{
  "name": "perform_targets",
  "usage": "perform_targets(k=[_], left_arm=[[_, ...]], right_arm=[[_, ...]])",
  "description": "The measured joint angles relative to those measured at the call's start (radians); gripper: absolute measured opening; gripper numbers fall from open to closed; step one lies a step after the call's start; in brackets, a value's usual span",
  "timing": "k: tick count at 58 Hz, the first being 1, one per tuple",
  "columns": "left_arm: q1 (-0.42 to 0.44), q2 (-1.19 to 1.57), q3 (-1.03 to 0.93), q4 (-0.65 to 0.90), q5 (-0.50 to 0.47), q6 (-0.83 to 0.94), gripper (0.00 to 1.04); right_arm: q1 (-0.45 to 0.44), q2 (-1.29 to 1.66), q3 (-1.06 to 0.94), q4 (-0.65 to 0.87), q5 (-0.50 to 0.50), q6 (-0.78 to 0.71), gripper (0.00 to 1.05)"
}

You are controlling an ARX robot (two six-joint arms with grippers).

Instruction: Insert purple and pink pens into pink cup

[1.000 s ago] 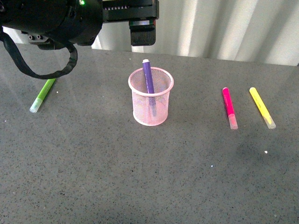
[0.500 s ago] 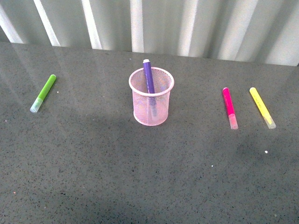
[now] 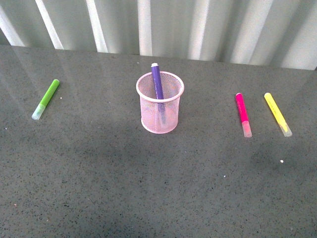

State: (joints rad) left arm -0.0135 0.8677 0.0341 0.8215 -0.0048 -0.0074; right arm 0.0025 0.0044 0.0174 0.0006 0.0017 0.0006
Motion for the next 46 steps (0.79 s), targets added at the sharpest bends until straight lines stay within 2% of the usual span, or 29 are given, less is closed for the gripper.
perform_targets(k=[46], left_arm=[[0.011, -0.498, -0.013, -0.45, 0.002, 0.0, 0.04]], right_arm=[[0.0, 0.0, 0.0, 0.0, 0.0, 0.0, 0.98]])
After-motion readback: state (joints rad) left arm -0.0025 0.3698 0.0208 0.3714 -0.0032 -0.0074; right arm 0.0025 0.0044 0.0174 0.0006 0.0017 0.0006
